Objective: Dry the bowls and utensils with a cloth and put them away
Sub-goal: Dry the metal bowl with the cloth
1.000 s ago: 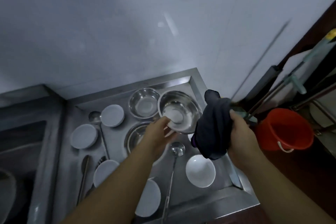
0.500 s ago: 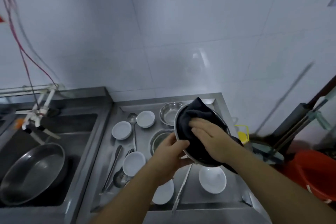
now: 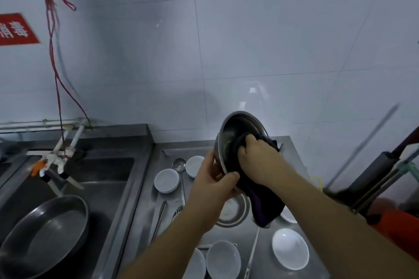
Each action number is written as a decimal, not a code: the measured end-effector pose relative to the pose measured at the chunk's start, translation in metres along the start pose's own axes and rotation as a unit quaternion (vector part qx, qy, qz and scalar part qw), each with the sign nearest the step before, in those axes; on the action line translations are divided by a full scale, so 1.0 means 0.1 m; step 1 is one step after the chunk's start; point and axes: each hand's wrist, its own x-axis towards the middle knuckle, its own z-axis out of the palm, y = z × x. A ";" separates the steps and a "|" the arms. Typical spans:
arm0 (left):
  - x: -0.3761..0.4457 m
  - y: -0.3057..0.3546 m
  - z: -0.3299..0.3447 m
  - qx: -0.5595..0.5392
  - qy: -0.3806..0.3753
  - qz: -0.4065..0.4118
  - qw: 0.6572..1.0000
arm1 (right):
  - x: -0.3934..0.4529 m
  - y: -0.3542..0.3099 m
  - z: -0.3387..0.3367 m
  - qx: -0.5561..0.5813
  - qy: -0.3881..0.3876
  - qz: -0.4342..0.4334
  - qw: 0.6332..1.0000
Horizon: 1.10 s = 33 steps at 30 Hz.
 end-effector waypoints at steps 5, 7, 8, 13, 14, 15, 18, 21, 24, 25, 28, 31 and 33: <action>0.02 0.04 -0.43 0.000 -0.020 -0.010 1.000 | -0.07 -0.34 0.10 0.114 -0.140 0.018 0.983; 0.04 0.07 -0.59 0.009 -0.042 -0.023 0.999 | -0.11 -0.44 0.16 0.272 -0.179 0.042 0.945; 0.04 0.08 -0.66 0.009 -0.050 -0.033 0.998 | -0.16 -0.49 0.20 0.336 -0.195 0.051 0.920; 0.06 0.04 -0.86 -0.011 -0.073 -0.078 0.994 | -0.21 -0.66 0.45 0.497 -0.137 0.017 0.857; 0.07 0.04 -0.87 -0.014 -0.079 -0.078 0.994 | -0.18 -0.69 0.48 0.489 -0.108 0.002 0.866; 0.07 0.05 -0.88 -0.019 -0.082 -0.075 0.994 | -0.15 -0.72 0.49 0.460 -0.077 -0.013 0.885; 0.06 0.02 -0.88 -0.035 -0.078 -0.061 0.994 | 0.03 -0.75 0.48 0.304 0.007 -0.053 0.951; 0.01 0.00 -0.83 -0.054 -0.069 -0.048 0.995 | 0.20 -0.73 0.44 0.091 0.057 -0.082 0.991; 0.01 0.03 -0.81 -0.051 -0.046 -0.019 0.997 | 0.28 -0.72 0.39 0.012 0.065 -0.054 0.996; 0.01 0.04 -0.81 -0.046 -0.040 -0.006 0.998 | 0.28 -0.73 0.38 -0.026 0.050 -0.034 0.998; 0.01 0.08 -0.84 -0.029 -0.032 0.024 0.999 | 0.19 -0.74 0.39 -0.130 0.011 -0.016 0.991; -0.02 0.09 -0.87 -0.016 -0.029 0.019 0.999 | 0.03 -0.73 0.40 -0.022 -0.010 0.026 0.999; -0.04 0.06 -0.90 -0.001 -0.019 0.017 1.000 | -0.06 -0.74 0.40 0.055 -0.062 0.025 0.996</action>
